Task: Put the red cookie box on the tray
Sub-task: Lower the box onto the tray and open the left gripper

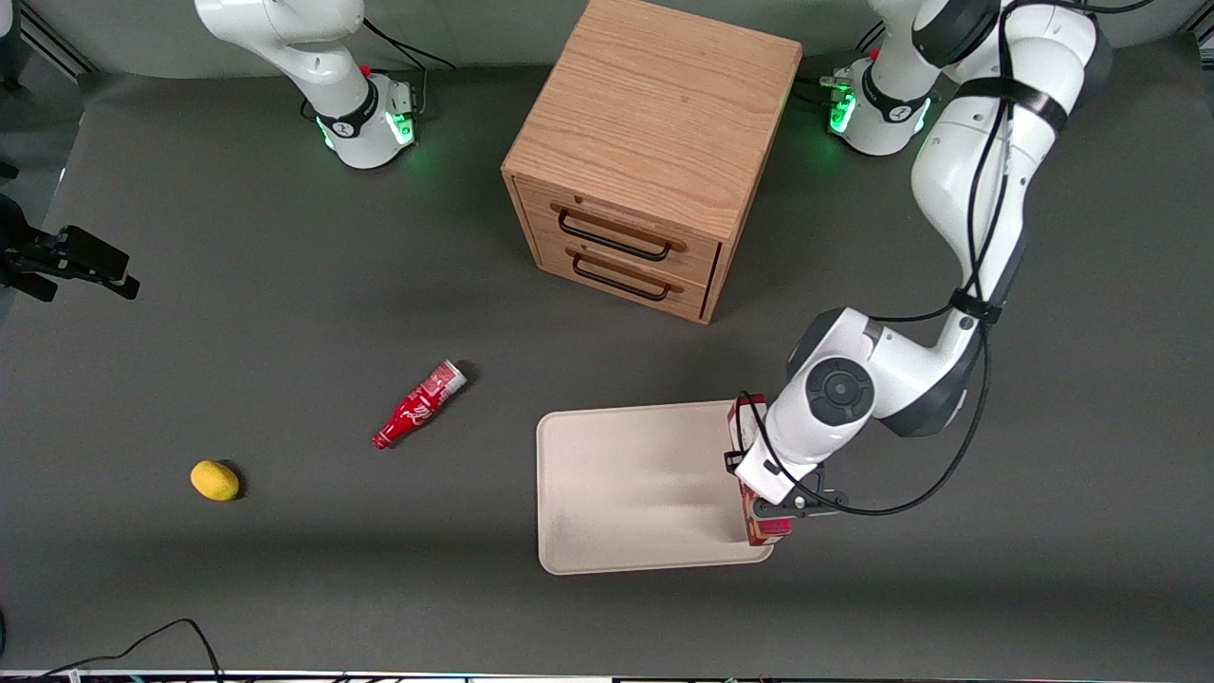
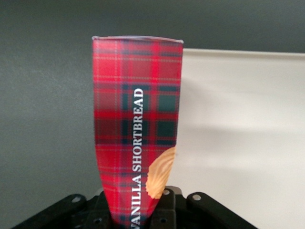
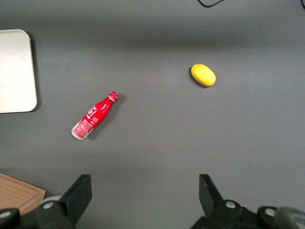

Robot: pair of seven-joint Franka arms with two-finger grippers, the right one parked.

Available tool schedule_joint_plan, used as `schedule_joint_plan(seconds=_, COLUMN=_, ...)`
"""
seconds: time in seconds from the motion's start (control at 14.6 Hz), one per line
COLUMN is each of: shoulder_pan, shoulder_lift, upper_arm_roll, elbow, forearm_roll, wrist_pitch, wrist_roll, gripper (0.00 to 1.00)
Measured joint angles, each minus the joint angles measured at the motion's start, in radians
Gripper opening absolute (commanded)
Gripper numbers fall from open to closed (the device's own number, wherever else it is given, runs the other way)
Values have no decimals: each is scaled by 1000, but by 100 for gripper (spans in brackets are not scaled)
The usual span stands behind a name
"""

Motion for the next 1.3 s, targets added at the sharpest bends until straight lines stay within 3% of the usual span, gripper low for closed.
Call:
schedule_joint_plan(seconds=0.21, shoulder_pan=-3, shoulder_lift=21, upper_arm_roll=-1, elbow=-2, forearm_roll=16, wrist_pitch=21, wrist_roll=-20, gripper=0)
schedule_joint_plan(seconds=0.27, shoulder_pan=-4, shoulder_lift=21, upper_arm_roll=-1, elbow=-2, forearm_roll=18, wrist_pitch=25, wrist_roll=-24, gripper=53)
schedule_joint_plan(seconds=0.34, shoulder_pan=-4, shoulder_lift=21, upper_arm_roll=-2, elbow=-2, forearm_roll=21, wrist_pitch=30, wrist_roll=-26, gripper=84)
schedule_joint_plan(seconds=0.41, shoulder_pan=-4, shoulder_lift=21, upper_arm_roll=-2, elbow=-2, forearm_roll=25, wrist_pitch=32, wrist_roll=-28, gripper=100)
schedule_joint_plan(seconds=0.96, shoulder_pan=-1, shoulder_lift=4, upper_arm_roll=-11, elbow=9, forearm_roll=23, wrist_pitch=13, wrist_roll=-48, gripper=100)
schedule_joint_plan(seconds=1.3, shoulder_pan=28, shoulder_lift=-133, upper_arm_roll=-46, elbow=28, forearm_roll=-74, wrist_pitch=-176, wrist_roll=-43, gripper=100)
